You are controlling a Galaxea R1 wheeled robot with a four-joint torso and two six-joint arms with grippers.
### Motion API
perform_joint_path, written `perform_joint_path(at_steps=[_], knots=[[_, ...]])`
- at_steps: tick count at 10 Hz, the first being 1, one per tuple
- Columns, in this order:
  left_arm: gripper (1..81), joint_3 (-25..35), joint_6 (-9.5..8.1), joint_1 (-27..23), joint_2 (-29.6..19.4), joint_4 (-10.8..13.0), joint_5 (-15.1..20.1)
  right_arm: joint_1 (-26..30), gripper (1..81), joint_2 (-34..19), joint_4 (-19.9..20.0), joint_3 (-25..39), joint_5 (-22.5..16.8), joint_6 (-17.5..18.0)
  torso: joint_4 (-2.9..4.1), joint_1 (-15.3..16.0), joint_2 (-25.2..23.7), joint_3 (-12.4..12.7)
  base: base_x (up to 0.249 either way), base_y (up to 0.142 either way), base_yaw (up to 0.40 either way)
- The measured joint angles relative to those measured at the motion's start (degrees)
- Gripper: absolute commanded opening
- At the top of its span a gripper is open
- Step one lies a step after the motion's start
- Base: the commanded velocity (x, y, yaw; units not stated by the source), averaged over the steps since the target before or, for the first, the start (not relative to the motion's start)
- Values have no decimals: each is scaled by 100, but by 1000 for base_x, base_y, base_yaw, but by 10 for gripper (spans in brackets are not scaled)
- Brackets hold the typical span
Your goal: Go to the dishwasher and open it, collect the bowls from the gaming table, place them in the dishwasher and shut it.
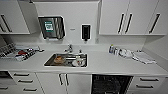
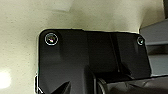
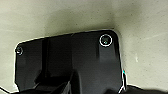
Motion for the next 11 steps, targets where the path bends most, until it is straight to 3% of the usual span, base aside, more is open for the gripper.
perform_joint_path(at_steps=[2,7,11], knots=[[811,-6,0,0,11,0,5,0,811,9,0,-1,-5,-1,0,-203,319,127,0,0,0],[811,-12,0,5,27,0,-11,24,811,9,0,-4,-2,-1,0,-872,1336,769,0,0,0],[811,-12,0,-15,28,0,-17,-2,811,11,0,-11,-2,-23,0,-1399,2142,844,0,0,0]])
